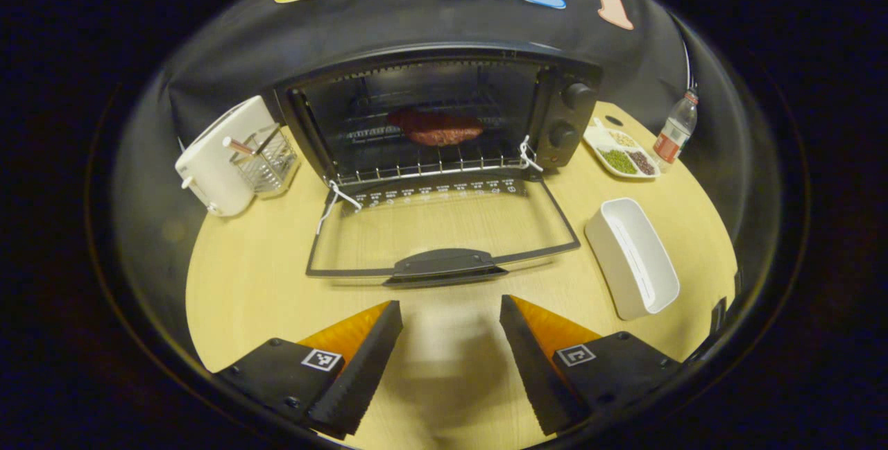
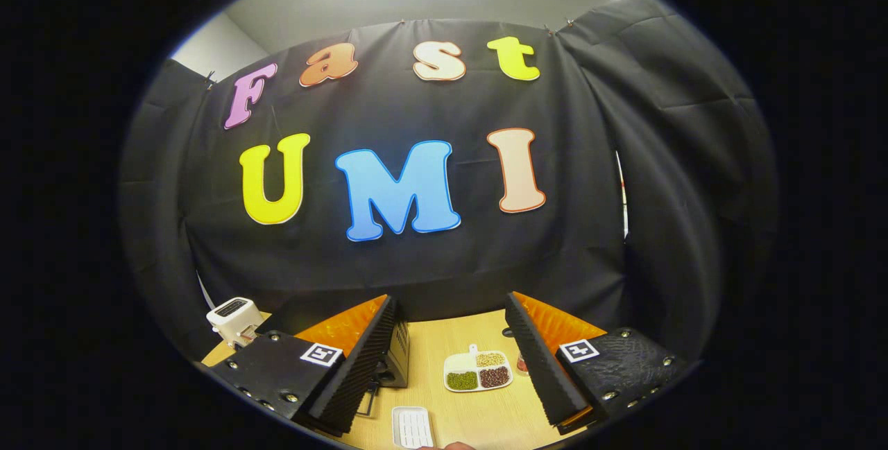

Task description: Open the electric oven with the left hand, put the food in, and close the electric oven.

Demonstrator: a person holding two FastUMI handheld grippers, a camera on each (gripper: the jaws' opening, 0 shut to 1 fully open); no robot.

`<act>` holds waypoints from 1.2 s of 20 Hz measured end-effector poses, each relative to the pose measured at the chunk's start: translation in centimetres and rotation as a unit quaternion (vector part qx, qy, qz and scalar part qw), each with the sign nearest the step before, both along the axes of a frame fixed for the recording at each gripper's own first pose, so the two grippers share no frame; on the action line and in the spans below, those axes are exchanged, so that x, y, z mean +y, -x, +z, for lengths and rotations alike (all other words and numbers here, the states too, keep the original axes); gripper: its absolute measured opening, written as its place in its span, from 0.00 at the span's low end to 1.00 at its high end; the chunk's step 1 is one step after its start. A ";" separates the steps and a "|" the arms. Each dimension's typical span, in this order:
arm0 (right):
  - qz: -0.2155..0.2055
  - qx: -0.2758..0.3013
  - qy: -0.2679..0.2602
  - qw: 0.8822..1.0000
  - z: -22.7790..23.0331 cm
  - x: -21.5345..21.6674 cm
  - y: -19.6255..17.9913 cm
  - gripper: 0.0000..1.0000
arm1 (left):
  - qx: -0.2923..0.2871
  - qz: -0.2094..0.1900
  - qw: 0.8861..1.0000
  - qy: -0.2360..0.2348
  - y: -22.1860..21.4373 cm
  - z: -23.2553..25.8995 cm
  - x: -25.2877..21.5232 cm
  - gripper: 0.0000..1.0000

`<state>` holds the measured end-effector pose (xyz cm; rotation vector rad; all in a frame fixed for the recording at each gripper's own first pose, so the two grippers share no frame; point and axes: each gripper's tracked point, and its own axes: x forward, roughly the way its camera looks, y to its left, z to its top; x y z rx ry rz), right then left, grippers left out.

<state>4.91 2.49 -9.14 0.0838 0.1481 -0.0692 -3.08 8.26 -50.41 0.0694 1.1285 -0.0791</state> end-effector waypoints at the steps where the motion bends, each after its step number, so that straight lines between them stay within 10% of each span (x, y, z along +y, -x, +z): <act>1: -0.003 -0.001 0.001 1.000 0.0 -0.3 0.0 0.98 | 0.011 0.002 1.000 -0.002 0.0 -0.6 0.0 0.96; 24: -0.012 0.014 0.006 1.000 -0.6 -1.0 -0.4 0.98 | 0.100 0.039 0.994 0.012 -2.2 -5.3 1.0 0.96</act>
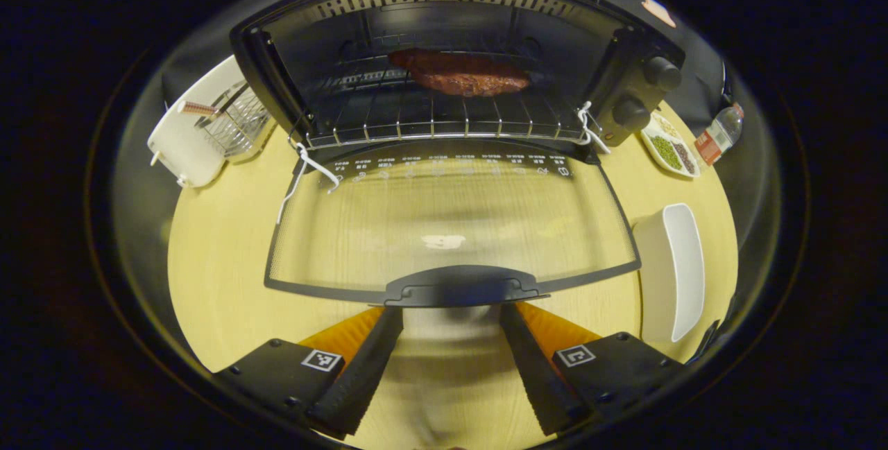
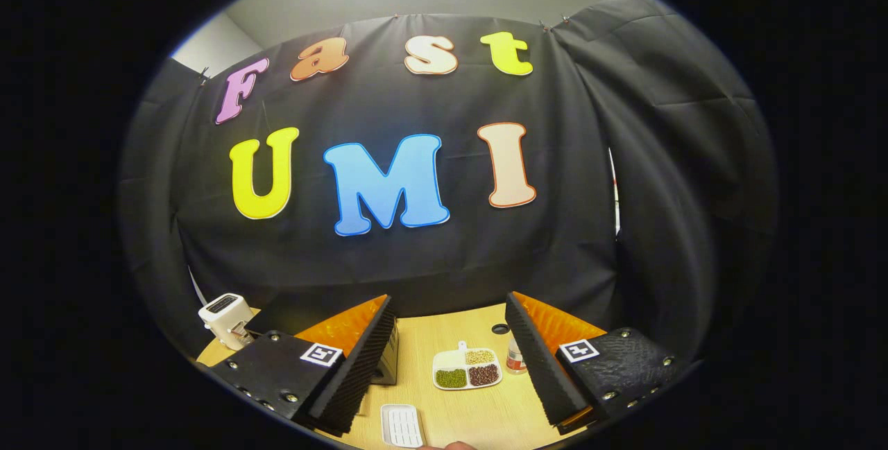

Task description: Open the electric oven with the left hand, put the food in, and close the electric oven.

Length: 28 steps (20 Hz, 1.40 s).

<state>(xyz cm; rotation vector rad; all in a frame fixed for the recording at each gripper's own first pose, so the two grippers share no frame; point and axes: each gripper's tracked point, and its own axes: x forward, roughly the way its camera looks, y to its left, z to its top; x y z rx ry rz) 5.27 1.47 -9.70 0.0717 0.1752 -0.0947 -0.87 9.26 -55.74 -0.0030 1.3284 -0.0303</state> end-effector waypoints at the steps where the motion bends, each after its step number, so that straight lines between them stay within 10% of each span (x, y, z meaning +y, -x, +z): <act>1: 0.000 0.000 0.001 1.000 0.1 0.0 0.0 0.98 | 0.001 0.002 1.000 0.003 0.0 0.1 0.0 1.00; 28: 0.032 -0.004 -0.006 0.999 0.2 3.3 0.6 0.98 | -0.107 0.014 0.994 0.034 -1.5 8.9 0.0 0.96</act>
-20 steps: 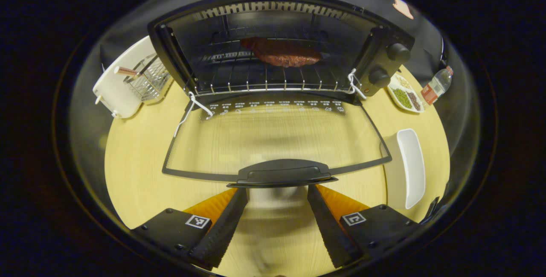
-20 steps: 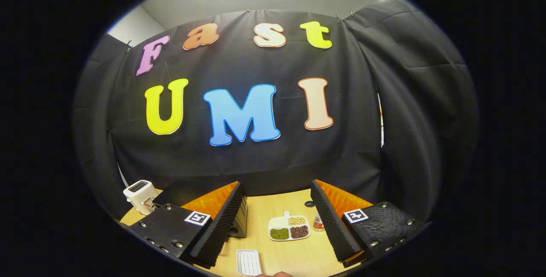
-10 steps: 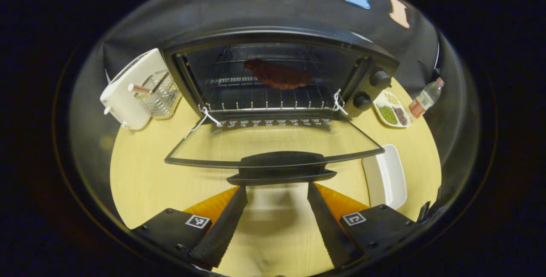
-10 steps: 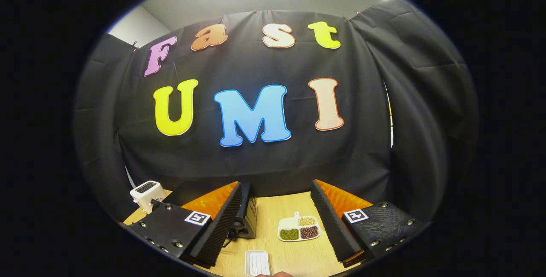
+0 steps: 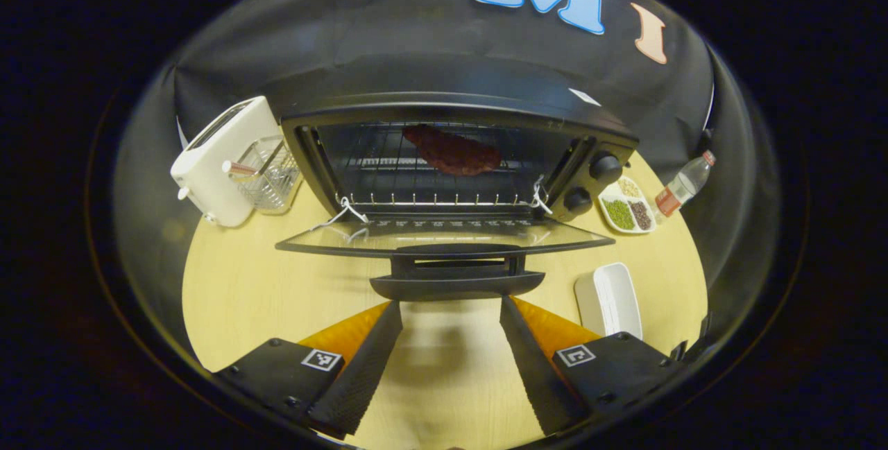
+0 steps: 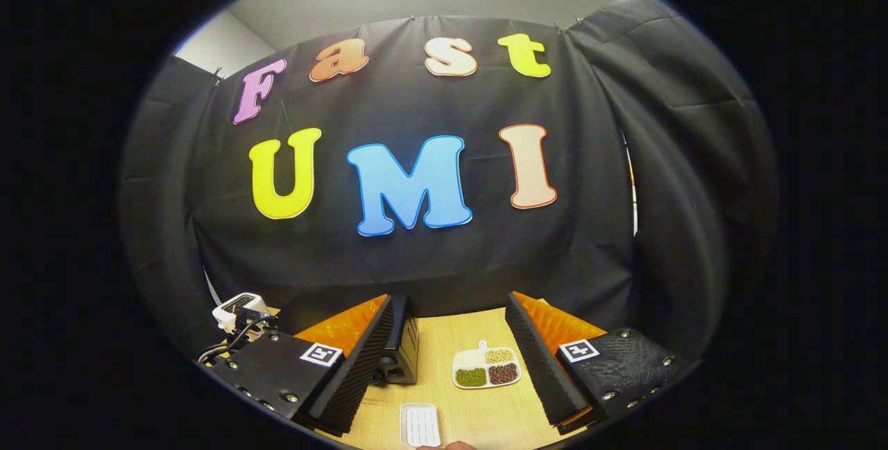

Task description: Open the electric oven with the left hand, put the food in, and close the electric oven.

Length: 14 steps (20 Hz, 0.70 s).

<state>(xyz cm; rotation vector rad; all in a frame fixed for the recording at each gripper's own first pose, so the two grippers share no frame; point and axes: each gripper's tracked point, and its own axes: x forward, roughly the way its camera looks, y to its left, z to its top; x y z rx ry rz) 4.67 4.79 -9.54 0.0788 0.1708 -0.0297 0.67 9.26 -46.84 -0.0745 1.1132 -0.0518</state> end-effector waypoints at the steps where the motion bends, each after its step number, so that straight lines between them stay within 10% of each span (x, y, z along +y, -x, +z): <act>1: 0.000 0.000 0.000 1.000 0.0 0.1 0.2 0.98 | -0.005 0.001 1.000 0.001 -0.3 0.1 0.1 0.96; 14: 0.002 0.000 0.011 1.000 0.2 0.6 0.4 0.98 | -0.087 0.011 0.996 0.020 -3.4 6.8 -0.3 0.96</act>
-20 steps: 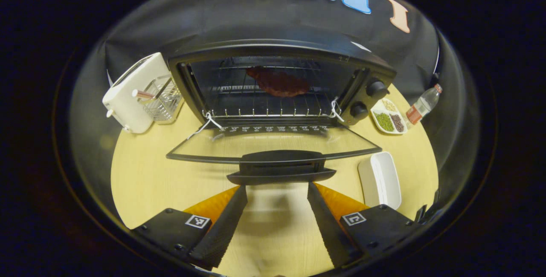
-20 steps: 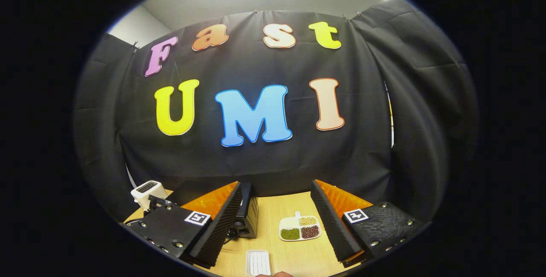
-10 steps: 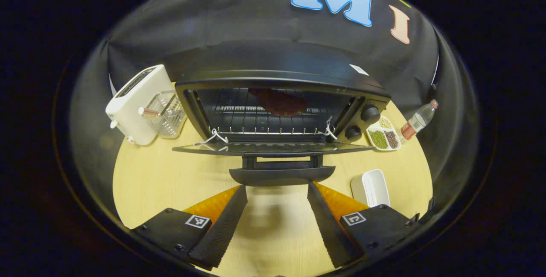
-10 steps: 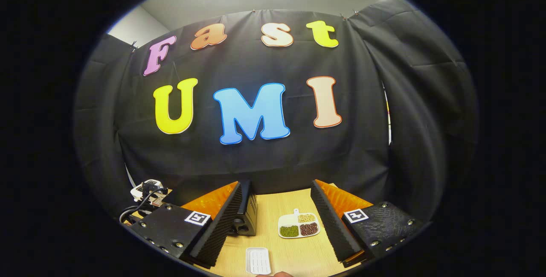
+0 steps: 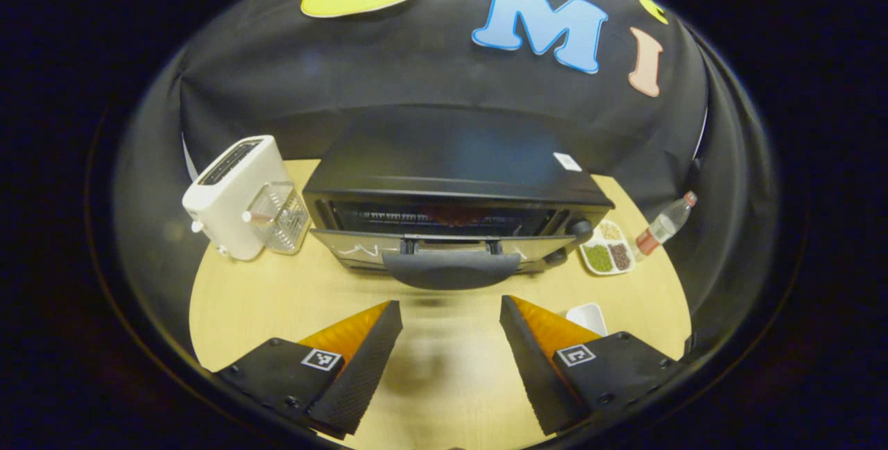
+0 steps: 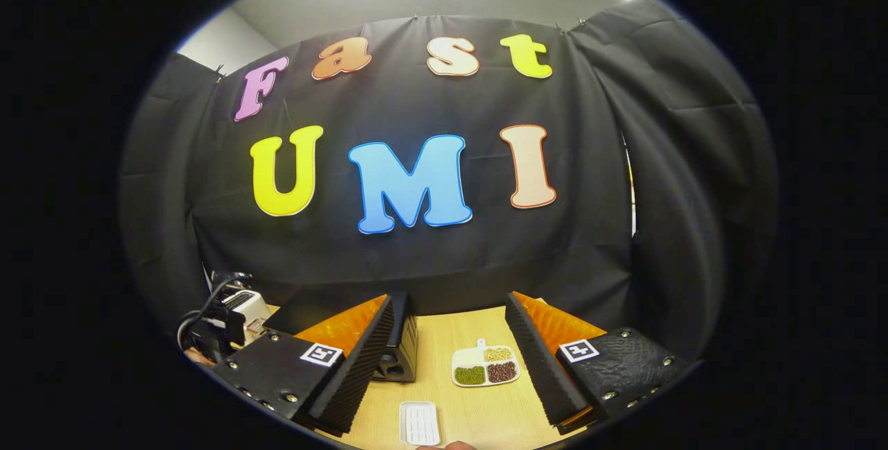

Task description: Open the electric oven with the left hand, put the food in, and close the electric oven.

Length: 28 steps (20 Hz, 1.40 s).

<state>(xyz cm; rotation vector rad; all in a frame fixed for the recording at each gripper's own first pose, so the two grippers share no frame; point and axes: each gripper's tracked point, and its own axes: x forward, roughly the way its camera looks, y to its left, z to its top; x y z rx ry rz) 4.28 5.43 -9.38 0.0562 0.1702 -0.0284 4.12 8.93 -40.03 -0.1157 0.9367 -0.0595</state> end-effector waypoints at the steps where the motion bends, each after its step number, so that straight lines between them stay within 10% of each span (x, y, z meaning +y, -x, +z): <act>1: 0.002 -0.001 0.002 1.000 0.1 0.4 0.0 0.98 | -0.017 0.001 1.000 0.004 -0.4 1.4 0.0 1.00; 9: -0.001 -0.024 0.019 1.000 3.3 2.6 0.9 0.98 | -0.193 -0.006 0.981 0.017 -2.0 16.8 0.4 0.96; 19: 0.035 -0.089 0.020 0.995 12.0 5.1 3.0 0.98 | -0.423 -0.003 0.906 0.001 2.1 39.4 0.4 1.00; 28: 0.095 -0.073 -0.014 0.993 11.5 2.9 4.3 0.98 | -0.395 0.027 0.916 -0.066 5.3 37.7 -4.5 1.00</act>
